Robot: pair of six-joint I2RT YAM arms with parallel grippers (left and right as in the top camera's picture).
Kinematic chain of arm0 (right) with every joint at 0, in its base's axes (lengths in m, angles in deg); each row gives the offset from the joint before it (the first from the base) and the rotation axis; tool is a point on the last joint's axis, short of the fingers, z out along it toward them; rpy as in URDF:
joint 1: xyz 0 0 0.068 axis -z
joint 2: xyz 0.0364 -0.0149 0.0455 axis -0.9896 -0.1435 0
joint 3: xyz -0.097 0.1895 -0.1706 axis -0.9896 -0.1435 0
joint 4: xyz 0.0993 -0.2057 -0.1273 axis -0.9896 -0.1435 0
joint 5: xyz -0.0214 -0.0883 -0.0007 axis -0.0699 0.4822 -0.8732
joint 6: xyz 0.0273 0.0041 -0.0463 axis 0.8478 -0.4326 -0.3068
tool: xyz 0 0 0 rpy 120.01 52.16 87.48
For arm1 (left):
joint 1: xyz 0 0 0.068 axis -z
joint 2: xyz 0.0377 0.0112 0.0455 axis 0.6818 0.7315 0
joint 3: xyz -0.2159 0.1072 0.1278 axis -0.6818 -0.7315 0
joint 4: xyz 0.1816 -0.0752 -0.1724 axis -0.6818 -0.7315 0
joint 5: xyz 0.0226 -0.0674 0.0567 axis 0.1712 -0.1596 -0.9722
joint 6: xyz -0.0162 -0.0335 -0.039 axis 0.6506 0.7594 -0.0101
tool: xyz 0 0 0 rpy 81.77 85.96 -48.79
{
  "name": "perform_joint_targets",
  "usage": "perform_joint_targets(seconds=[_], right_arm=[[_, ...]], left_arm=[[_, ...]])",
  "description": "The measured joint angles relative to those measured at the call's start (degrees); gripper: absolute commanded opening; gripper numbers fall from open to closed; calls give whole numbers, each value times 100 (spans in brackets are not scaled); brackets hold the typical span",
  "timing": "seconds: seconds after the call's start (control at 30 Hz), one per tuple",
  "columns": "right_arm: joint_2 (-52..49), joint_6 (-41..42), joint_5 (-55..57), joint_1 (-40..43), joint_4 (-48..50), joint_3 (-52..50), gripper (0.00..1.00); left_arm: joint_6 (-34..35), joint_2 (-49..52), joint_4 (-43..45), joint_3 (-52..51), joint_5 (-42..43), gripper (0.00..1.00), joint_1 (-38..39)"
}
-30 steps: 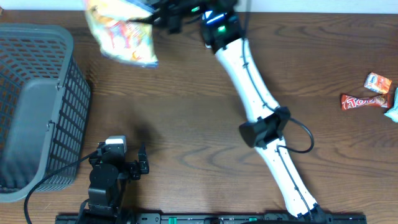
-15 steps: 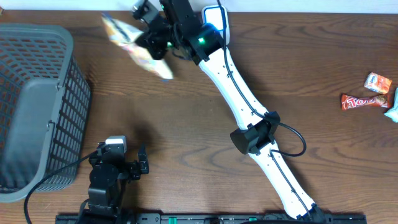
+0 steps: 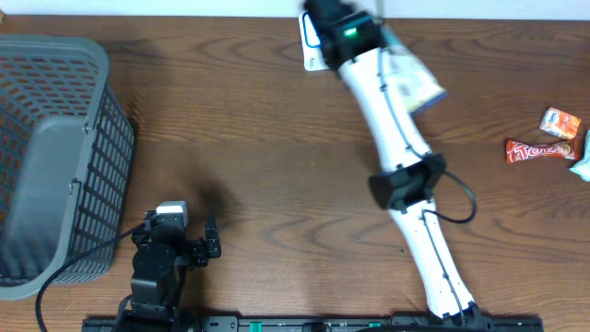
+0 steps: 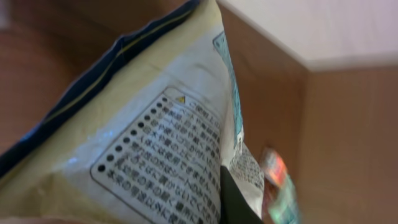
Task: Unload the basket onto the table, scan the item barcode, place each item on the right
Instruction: 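Carry the snack bag to the right table edge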
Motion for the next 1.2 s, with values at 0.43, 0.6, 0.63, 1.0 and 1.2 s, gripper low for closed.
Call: perform_joint_targets(seconds=[0.43,0.6,0.63,1.0,1.2], right_arm=[[0,992,-485,2415,219,-680,1],[0,1086,-1082,3274,706,-1539,18],[0,1108,-1158,3418,793,-1735,25],[105,1145,-1965,4284,667,-2594,1],[765,1126,-2728,4334,791,-2629,1]], left_arm=[[0,0,0,0,0,99,2],[0,0,0,0,0,99,0],[0,0,0,0,0,99,0],[0,0,0,0,0,99,0],[0,0,0,0,2,99,2]])
